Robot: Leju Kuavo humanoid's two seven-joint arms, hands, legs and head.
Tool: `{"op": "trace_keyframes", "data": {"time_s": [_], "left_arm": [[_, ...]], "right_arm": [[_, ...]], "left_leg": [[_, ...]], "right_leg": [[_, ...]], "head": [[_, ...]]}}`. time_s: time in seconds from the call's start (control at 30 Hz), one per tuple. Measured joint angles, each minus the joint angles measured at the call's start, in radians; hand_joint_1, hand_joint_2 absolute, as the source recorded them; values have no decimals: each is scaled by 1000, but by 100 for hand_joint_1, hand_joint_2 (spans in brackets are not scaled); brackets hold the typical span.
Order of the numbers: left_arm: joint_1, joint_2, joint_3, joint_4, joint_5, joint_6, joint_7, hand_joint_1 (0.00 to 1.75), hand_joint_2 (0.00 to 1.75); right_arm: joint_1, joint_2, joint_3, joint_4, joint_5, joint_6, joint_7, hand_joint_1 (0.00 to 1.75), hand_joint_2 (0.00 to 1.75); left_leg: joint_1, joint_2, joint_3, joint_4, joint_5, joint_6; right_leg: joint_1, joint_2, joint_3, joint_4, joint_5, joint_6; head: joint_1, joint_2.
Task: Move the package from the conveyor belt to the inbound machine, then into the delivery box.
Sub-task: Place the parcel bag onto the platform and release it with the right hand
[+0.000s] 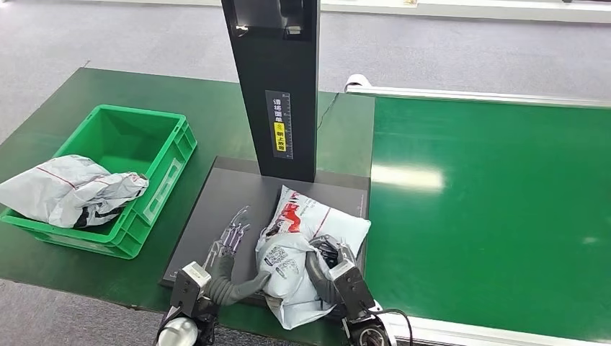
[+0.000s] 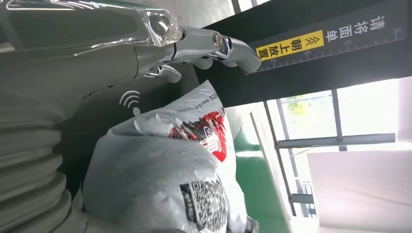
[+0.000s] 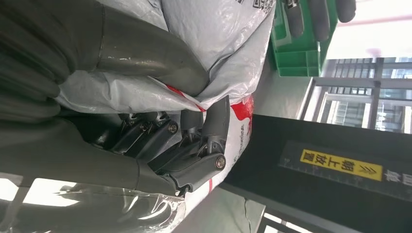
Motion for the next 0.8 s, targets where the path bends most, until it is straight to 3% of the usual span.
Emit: {"op": "trace_keyframes", "data": {"time_s": [0.4, 0.43, 0.53, 0.57, 0.8], "left_arm": [[-13, 2, -1, 26, 5, 1, 0, 0, 175], [-13, 2, -1, 27, 5, 1, 0, 0, 175], [-17, 2, -1, 33, 8, 1, -4, 0, 175], [-19, 2, -1, 36, 10, 1, -5, 0, 175], [-31, 5, -1, 52, 16, 11, -20, 0, 175]], "right_arm": [[-103, 31, -16, 178, -2, -6, -15, 175, 175], [-106, 32, -16, 183, -2, -8, -16, 165, 175], [-117, 37, -19, 203, -1, -15, -31, 34, 175], [-120, 38, -21, 209, -1, -17, -36, 0, 175], [-105, 40, -30, 168, 13, -22, -38, 0, 175]], "left_leg": [[1, 0, 15, 0, -1, -1], [1, 0, 16, 0, -1, -1], [1, 1, 18, 0, -1, -1], [1, 0, 18, 0, -1, -1], [2, 0, 17, 0, -1, -1]], "right_leg": [[0, 2, 12, -1, 0, -1], [0, 2, 13, -1, 0, -1], [0, 2, 15, -1, 0, -1], [0, 2, 15, -1, 0, -1], [0, 2, 15, -1, 0, 0]], "head": [[0, 0], [0, 0], [0, 0], [0, 0], [0, 0]]}}
